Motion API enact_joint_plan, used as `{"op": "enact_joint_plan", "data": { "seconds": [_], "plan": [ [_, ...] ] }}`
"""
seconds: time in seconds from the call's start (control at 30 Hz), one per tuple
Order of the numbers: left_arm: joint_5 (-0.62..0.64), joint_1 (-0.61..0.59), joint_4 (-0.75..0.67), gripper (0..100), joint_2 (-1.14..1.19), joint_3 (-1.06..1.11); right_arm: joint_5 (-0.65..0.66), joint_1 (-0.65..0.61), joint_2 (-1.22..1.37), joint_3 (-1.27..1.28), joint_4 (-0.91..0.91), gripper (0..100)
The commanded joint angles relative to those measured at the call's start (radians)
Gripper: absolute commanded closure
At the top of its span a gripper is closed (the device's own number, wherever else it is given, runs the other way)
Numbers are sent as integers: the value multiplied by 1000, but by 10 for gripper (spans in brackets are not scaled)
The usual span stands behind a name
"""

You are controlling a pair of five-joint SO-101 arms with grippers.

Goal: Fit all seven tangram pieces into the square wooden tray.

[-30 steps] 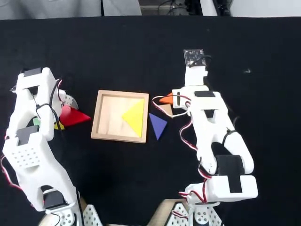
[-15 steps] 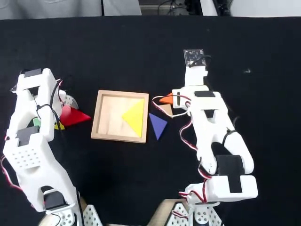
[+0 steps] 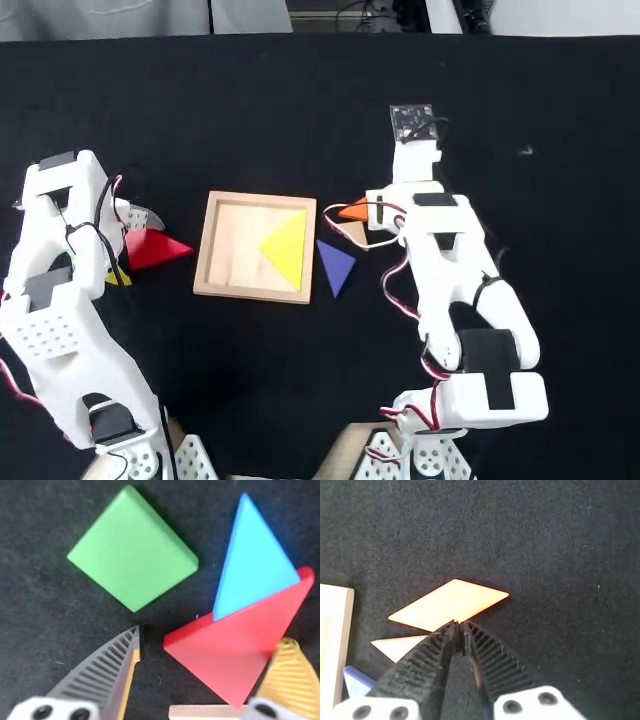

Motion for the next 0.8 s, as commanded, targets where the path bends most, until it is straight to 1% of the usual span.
{"op": "enact_joint_plan", "data": {
  "seconds": [0.0, 0.07, 0.17, 0.4, 0.6, 0.77],
  "plan": [
    [35, -22, 2, 593, -15, -10, 11, 14, -4, -58, -9, 987],
    [49, -21, -6, 593, -8, -19, 11, 14, -4, -58, -9, 987],
    [51, -2, -60, 594, 25, -19, 11, 14, -4, -58, -9, 987],
    [54, 82, -55, 595, 41, -38, 11, 14, -4, -58, -11, 987],
    [72, 82, -57, 704, 41, -45, 11, 14, -4, -58, -11, 987],
    [68, 82, -58, 706, 40, -45, 11, 14, -4, -58, -11, 987]
  ]
}}
